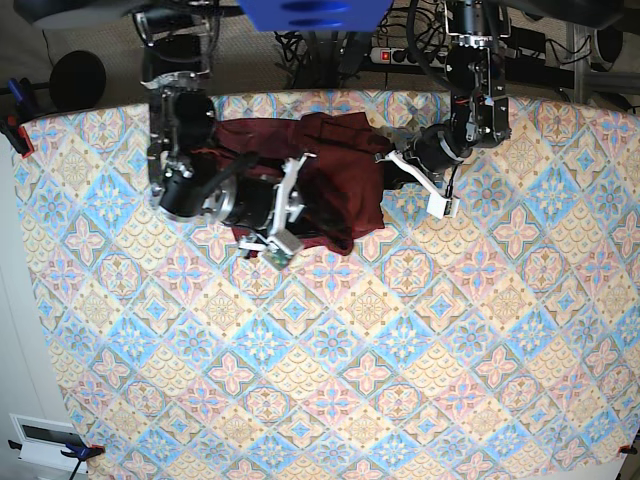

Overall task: Layout the t-shirt on the table in an organized manner, then fold the t-shirt properly
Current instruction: 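Release the fold and raise the right gripper, then grasp the bunched red shirt edge with the right gripper and lift it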

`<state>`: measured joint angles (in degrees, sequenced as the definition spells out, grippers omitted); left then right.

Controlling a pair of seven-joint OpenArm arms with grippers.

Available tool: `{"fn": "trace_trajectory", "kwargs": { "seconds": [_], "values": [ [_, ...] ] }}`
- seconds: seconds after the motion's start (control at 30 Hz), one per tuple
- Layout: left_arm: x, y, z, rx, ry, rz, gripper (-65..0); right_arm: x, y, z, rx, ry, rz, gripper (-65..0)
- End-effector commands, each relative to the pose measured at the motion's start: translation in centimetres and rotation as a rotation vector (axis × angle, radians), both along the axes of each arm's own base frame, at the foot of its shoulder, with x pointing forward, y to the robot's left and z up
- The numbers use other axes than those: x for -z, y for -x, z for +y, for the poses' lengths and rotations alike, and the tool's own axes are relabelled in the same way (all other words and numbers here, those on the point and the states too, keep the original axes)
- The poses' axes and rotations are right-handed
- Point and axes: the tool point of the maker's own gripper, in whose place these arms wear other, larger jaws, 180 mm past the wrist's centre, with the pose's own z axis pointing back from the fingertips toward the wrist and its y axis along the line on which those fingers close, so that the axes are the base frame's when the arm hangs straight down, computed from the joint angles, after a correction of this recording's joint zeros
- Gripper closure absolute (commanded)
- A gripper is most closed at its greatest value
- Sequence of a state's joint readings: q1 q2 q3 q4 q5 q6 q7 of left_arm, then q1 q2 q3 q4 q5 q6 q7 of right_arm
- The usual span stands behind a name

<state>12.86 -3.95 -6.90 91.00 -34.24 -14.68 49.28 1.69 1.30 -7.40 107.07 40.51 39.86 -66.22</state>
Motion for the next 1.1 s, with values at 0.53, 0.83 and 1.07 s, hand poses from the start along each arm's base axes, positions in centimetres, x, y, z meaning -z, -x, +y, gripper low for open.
{"fn": "trace_trajectory", "kwargs": {
  "seconds": [0.53, 0.83, 1.07],
  "values": [
    [0.5, 0.5, 0.1, 0.019, -0.031, 0.028, -0.3, -0.8, -1.1, 0.4, 0.001, 0.145, -0.214, -19.0],
    [0.5, 0.6, 0.1, 0.023, -0.032, 0.027, -0.3, 0.5, -2.0, -7.6, 0.17, 0.233, -0.206, -19.0],
    [0.4, 0.5, 0.4, 0.022, -0.037, 0.024, -0.3, 3.2, -2.8, -6.7, 0.12, 0.253, -0.133, -19.0]
  ]
}}
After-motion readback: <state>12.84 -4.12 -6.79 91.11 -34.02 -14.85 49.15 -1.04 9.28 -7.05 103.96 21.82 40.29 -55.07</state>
